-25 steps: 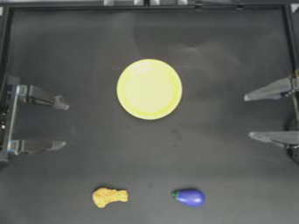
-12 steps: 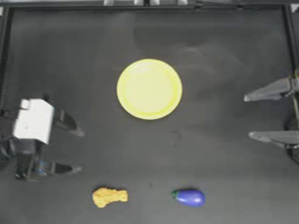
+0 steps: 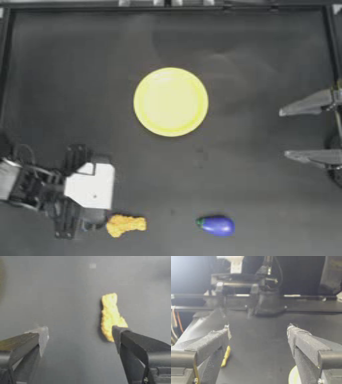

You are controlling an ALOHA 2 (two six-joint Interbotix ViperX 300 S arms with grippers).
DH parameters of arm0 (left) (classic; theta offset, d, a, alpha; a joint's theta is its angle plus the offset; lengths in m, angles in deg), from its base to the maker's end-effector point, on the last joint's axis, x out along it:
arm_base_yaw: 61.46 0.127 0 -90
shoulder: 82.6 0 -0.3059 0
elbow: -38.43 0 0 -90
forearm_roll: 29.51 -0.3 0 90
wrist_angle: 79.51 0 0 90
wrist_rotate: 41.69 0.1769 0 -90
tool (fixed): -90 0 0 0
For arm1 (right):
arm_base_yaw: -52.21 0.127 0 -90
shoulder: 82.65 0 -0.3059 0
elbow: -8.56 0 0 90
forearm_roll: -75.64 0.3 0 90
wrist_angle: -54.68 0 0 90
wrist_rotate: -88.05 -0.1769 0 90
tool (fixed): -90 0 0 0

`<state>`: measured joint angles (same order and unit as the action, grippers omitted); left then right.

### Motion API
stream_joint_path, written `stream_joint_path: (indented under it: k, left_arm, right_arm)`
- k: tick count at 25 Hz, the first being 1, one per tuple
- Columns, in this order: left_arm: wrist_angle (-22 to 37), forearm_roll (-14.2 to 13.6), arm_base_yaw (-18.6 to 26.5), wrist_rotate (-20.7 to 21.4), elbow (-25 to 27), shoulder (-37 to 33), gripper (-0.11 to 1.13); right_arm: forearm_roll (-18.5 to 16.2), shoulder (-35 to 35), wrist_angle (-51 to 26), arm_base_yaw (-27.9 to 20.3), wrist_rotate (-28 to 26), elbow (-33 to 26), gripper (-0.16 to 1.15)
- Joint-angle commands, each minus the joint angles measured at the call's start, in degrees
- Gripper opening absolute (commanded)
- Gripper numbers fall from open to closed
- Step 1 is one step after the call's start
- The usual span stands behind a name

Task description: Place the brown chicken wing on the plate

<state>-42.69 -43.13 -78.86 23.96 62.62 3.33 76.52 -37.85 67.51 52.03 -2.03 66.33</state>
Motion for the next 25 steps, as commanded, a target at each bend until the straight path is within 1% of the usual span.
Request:
stream_joint_path:
  k: [1,6,11,17,25]
  left_arm:
    - [-0.1,-0.4,-1.2,-2.1,-2.2,2.0,1.03]
    - [-0.2,-0.2,-2.8,-4.0,-4.0,6.7,1.03]
    - [-0.6,0.5,-2.8,-4.5,-4.6,10.0,1.03]
    - [-5.0,2.9,-2.9,-4.4,-4.1,13.1,1.03]
    - [-6.2,4.7,-2.9,-4.3,-3.9,17.0,1.03]
  right_arm:
    - [0.2,0.3,0.2,0.0,0.0,-1.1,0.98]
    - [0.2,0.2,0.2,0.0,-0.1,-1.0,0.98]
    - [0.2,0.3,0.2,0.0,-0.3,-0.9,0.98]
    - [0.2,0.3,0.2,0.0,-0.3,-1.0,0.98]
    - [0.2,0.4,0.4,0.0,-0.4,-0.8,0.98]
